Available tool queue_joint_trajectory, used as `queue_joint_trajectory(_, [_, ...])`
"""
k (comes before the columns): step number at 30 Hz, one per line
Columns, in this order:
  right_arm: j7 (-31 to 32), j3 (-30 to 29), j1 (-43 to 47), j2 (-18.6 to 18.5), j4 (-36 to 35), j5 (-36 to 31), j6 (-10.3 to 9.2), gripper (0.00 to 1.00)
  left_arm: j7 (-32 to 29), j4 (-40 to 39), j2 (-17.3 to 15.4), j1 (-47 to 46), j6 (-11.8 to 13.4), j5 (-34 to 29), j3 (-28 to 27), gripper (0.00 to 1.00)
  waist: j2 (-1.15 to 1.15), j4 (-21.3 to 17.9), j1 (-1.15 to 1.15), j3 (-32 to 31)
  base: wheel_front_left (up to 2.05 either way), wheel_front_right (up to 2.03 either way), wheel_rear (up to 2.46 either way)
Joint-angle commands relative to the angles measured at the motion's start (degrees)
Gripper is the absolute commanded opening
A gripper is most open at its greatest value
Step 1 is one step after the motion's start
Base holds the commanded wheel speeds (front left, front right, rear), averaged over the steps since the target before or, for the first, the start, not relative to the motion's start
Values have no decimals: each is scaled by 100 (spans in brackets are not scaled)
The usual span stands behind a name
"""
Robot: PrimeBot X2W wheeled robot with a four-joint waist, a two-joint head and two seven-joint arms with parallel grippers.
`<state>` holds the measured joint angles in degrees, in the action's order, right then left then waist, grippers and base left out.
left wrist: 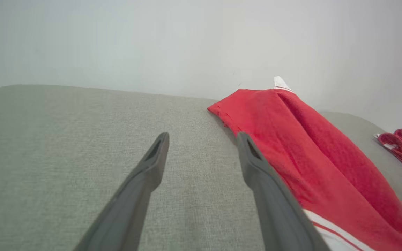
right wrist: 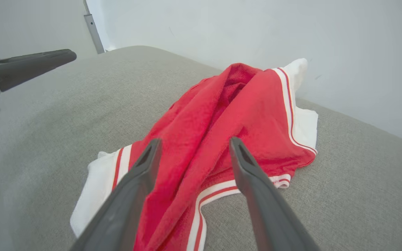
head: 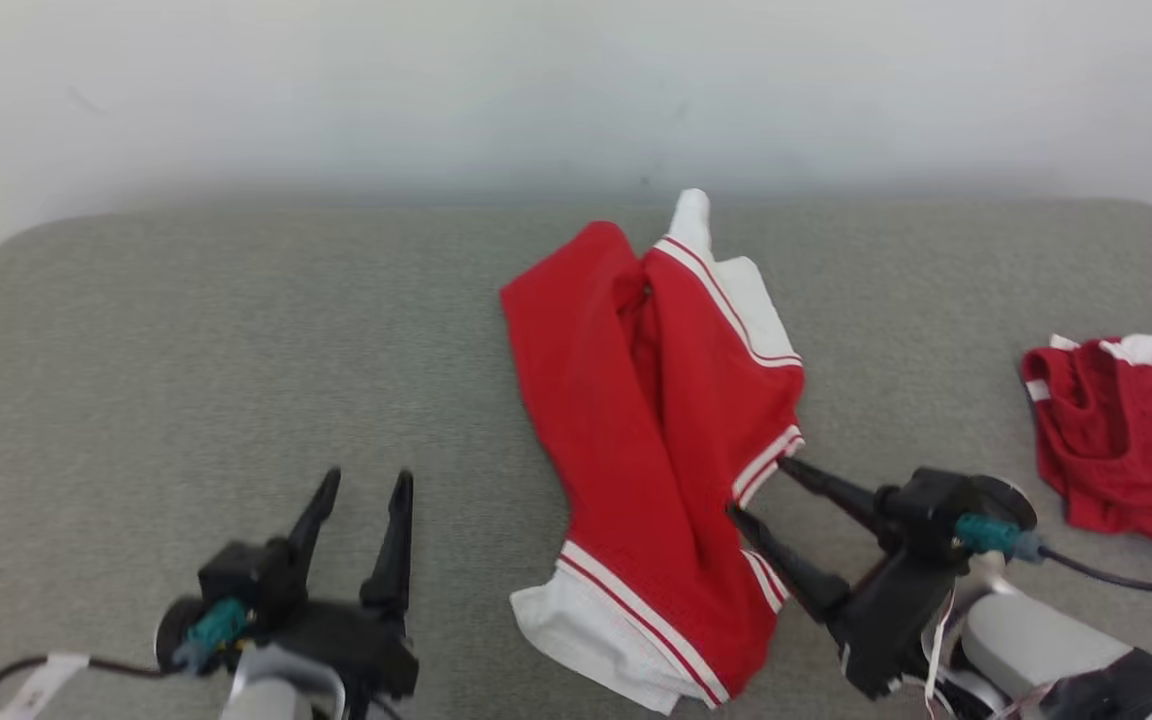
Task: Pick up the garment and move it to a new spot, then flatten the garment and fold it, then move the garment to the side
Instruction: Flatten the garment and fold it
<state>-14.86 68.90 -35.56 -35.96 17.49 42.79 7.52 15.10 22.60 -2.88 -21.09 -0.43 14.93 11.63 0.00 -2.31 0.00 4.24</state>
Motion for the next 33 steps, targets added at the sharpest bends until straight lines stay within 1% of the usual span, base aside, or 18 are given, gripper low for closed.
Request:
queue_joint_trajectory(1, [-32,-223,25,132,-16,-64,-6,100,5,61,-6,-182,-8,-75,-25,100,0,-321,0,292,0,0,0])
queue_joint_trajectory(4, [-33,-904,269,312,5,-371,-6,100,5,249,-5,-664,-82,-271,-18,100,0,-528,0,511,0,0,0])
queue_joint_trajectory(8, [-36,-1806,551,666,-38,-885,-6,100,5,721,-28,-1412,-198,-584,29,100,0,-849,0,830,0,0,0])
queue_joint_trajectory(12, [-38,-2299,753,951,-99,-1302,-6,100,5,1280,-102,-2198,-286,-834,91,100,0,-1212,0,1146,0,0,0])
queue_joint_trajectory(14, [-37,-2514,806,1090,-139,-1450,-6,100,5,1613,-143,-2530,-282,-953,126,100,0,-1368,0,1277,0,0,0])
queue_joint_trajectory(18, [-38,-2775,929,1320,-240,-1677,-6,100,5,2325,-246,-3087,-207,-1095,152,100,0,-1624,0,1478,0,0,0])
queue_joint_trajectory(24, [-38,-2954,927,1575,-406,-1887,-6,100,5,3392,-470,-3661,17,-1106,39,100,0,-1906,0,1757,0,0,0])
queue_joint_trajectory(29, [-38,-3048,890,1655,-472,-1960,-6,100,5,3888,-608,-3919,171,-1050,-74,100,0,-2012,0,1890,0,0,0])
queue_joint_trajectory(32, [-37,-3122,892,1683,-500,-2010,-6,100,5,4164,-625,-4027,170,-980,-100,100,0,-2042,0,1929,0,0,0])
queue_joint_trajectory(33, [-38,-3148,895,1681,-507,-2026,-6,100,5,4232,-621,-4044,133,-1004,-70,91,0,-2042,0,1934,0,0,0])
